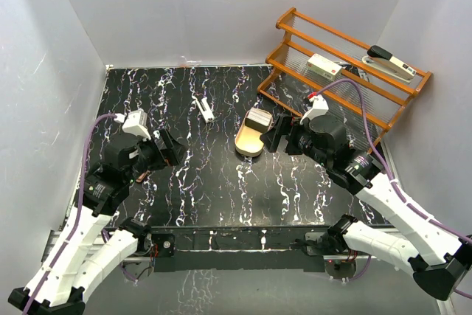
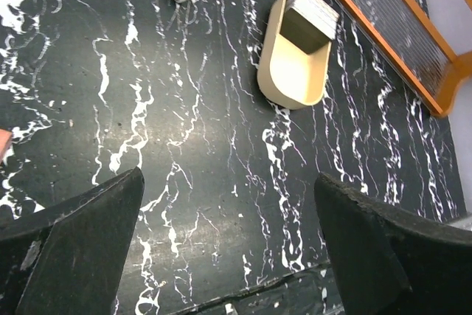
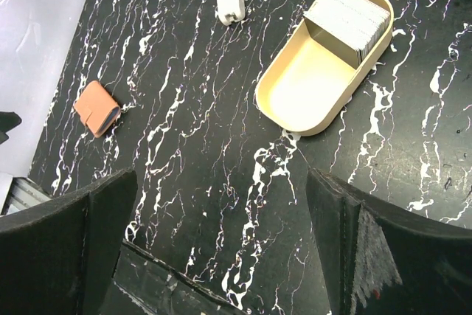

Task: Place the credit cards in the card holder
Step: Move the card holder to the center of the board.

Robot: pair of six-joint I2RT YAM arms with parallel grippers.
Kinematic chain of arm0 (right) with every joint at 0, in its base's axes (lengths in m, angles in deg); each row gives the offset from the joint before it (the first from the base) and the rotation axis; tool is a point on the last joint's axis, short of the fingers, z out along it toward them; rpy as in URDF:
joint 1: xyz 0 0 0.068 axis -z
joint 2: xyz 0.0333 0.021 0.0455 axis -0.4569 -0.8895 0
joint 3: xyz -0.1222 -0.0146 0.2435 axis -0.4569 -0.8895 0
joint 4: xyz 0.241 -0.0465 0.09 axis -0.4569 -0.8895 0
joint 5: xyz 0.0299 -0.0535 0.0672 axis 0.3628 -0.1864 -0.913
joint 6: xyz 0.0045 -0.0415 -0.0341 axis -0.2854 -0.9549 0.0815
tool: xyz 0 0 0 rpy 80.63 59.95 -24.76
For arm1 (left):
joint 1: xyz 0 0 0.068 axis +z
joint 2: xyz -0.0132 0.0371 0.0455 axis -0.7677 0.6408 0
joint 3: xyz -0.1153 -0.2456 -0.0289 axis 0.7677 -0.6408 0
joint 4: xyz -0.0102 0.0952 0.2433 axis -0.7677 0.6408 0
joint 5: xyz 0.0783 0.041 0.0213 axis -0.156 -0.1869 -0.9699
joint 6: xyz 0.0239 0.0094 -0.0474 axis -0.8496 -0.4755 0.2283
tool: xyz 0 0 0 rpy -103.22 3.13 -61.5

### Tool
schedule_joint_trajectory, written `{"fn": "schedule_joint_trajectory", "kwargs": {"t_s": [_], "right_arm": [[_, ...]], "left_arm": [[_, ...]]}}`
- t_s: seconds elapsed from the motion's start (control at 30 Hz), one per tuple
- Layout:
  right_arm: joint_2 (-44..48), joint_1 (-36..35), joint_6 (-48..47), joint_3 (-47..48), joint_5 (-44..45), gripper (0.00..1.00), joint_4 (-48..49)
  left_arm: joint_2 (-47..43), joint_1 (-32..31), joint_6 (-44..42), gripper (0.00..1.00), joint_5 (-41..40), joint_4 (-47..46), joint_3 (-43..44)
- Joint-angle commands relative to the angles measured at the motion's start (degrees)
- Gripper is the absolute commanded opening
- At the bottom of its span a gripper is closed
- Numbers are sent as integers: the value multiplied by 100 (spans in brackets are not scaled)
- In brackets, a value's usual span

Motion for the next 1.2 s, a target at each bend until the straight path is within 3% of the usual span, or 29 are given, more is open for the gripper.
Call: {"fn": "schedule_joint_trajectory", "kwargs": {"t_s": [0.0,0.33,0.57,0.63,0.83,1.17], "right_arm": [[67,24,-8,101,69,98,231],[-140,24,-16,239,198,98,136],[-91,28,1,244,175,98,150],[-123,33,1,260,157,98,150],[-73,23,45,193,42,98,250],[-87,25,71,203,-207,97,423]], "left_arm": [[2,30,136,99,-723,143,26],[1736,36,502,98,-2347,1051,825],[2204,174,1088,81,-4008,1083,832],[2291,448,1151,78,-3986,950,706],[2967,1789,1298,76,-2932,727,533],[4133,2496,1497,74,-2675,-2,403]]}}
